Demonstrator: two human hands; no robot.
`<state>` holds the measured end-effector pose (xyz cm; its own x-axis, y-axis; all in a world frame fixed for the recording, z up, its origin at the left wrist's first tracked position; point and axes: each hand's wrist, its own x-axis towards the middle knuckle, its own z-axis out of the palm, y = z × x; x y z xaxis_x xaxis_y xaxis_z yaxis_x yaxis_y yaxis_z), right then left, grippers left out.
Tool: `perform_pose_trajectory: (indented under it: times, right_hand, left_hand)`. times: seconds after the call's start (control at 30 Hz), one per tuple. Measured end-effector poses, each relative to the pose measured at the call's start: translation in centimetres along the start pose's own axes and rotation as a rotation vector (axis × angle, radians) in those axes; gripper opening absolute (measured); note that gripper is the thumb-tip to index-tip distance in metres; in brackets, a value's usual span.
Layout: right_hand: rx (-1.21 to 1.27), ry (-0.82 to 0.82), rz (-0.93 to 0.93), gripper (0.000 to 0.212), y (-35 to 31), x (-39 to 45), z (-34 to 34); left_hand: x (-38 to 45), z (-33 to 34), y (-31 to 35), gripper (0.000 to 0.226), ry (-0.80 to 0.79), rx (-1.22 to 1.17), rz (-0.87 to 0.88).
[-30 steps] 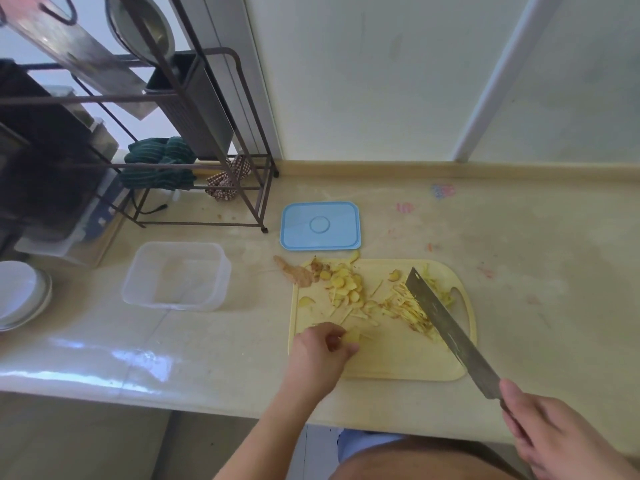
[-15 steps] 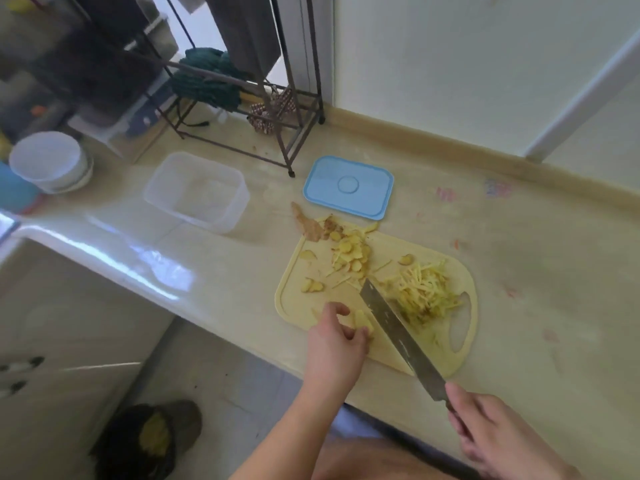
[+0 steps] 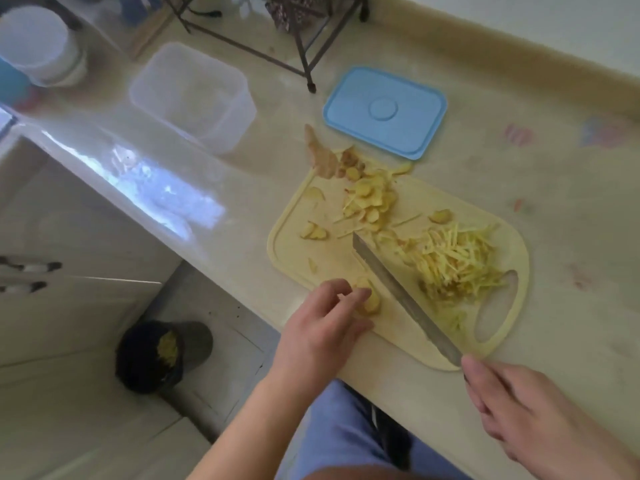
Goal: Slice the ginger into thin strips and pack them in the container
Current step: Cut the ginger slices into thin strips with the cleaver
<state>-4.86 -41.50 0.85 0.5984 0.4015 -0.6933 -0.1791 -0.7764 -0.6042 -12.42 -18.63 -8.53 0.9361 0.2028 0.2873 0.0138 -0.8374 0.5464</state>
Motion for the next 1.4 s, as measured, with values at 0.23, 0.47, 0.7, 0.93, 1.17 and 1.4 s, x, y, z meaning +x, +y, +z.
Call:
perform_pose_trajectory:
  times: [0.23, 0.47, 0.7, 0.93, 1.17, 1.4]
  right_hand:
    - [-0.104, 0.049, -0.075, 0.060, -0.5, 0.0, 1.4]
    - [-0.018, -0.009, -0.047, 0.086, -0.5, 0.1, 0.2]
    - [-0.173, 0.018, -0.066, 0.094, -1.0, -0.8, 0.3]
    - [-0.227, 0.050, -0.048, 0.097, -0.9, -0.8, 0.5]
    - [-0.121, 0.019, -0.117, 0.076, -0.3, 1.8, 0.9]
    - [-0.065, 0.032, -0.095, 0.077, -0.4, 0.9, 0.3]
  left_hand:
    - [0.2, 0.2, 0.4, 0.015, 0.029, 0.042, 0.023]
    - [0.9, -0.6, 1.9, 0.015, -0.060, 0.082, 0.066]
    - [1.3, -0.3, 2.0, 0.008, -0.043, 0.083, 0.062]
    - [1.2, -0.4, 1.6, 0.011, -0.036, 0.050, 0.075]
    - [1.1, -0.5, 1.7, 0.010, -0.045, 0.088, 0.043]
    - [1.2, -0.6, 2.4, 0.014, -0.051, 0.130, 0.021]
